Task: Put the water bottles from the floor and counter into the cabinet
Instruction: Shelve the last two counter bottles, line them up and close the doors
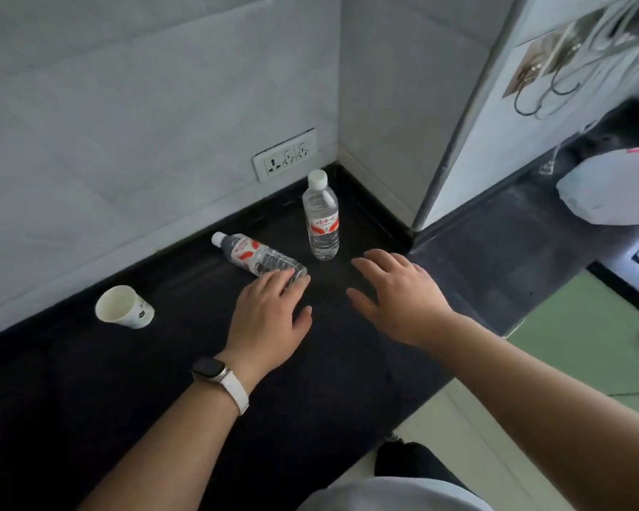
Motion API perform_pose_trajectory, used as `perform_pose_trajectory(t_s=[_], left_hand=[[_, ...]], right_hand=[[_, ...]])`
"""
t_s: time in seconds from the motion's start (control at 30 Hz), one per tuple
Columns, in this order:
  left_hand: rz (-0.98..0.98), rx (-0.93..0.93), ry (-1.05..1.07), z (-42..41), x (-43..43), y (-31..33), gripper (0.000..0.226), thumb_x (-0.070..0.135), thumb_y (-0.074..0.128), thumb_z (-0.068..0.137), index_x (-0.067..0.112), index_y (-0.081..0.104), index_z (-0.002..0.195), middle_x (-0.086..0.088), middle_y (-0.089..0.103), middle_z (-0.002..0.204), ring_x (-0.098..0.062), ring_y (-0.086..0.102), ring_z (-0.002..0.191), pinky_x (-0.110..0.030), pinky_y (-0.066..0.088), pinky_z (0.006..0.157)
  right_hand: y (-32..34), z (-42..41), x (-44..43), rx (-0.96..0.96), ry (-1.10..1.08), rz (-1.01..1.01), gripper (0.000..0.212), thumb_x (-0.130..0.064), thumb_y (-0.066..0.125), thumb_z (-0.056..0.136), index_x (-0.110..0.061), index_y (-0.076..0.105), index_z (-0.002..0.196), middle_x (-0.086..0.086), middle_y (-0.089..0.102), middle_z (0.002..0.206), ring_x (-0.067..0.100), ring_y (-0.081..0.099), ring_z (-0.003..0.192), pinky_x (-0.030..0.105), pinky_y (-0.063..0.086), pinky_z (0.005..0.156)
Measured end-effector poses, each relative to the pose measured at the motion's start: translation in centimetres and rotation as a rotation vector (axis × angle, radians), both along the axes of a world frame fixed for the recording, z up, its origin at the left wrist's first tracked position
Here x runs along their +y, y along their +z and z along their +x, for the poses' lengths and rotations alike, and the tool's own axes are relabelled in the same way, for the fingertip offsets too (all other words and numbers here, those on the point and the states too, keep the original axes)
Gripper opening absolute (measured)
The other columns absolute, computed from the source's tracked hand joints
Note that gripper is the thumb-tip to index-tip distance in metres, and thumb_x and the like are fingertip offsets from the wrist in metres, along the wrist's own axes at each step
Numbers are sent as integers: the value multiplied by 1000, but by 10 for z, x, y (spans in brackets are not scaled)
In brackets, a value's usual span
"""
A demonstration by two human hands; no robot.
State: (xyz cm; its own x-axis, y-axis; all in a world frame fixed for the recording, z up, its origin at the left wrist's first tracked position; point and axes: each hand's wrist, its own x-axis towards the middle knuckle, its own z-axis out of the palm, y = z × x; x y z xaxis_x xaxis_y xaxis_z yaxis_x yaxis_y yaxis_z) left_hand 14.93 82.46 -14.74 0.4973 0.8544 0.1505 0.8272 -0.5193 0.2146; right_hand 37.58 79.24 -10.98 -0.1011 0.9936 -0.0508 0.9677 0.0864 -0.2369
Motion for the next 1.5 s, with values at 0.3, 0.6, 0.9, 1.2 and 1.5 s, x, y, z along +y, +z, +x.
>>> perform_pose_trajectory(t_s=[0.3,0.6,0.9,1.2,1.5], left_hand=[[-188,-284,397,50,32,-14,40,29,65,93,15,62,130,0,63,127,-19,56,117,-38,50,96],[-437,-868,1024,72,62,-47,16,24,63,96,34,53,104,22,59,94,4,59,89,-14,46,70],[-548,-1077,1333,66,100,-83,46,35,73,87,19,47,120,-2,66,115,-20,67,99,-35,55,83],[-558,-868,1463,58,133,-96,81,58,79,72,14,45,131,-6,63,120,-26,66,102,-39,54,87],[-666,-878,1431,43,141,-92,56,40,74,78,11,56,123,-5,70,108,-22,68,88,-34,55,74]], right_hand=[[-22,44,75,256,18,-102,62,-57,47,94,-23,36,145,-4,42,145,21,43,131,39,43,99],[-55,43,128,556,-98,-250,85,-52,68,83,-26,23,150,0,42,147,18,48,128,39,47,98],[-70,37,162,703,-106,-354,95,-45,79,76,-29,21,150,-4,39,149,16,43,132,41,45,102],[-72,26,193,769,-14,-437,78,-29,80,79,-27,35,142,-13,53,116,-8,51,83,3,38,52],[-83,22,200,837,-3,-418,71,-32,85,72,-31,43,129,-13,60,115,5,59,102,25,49,87]])
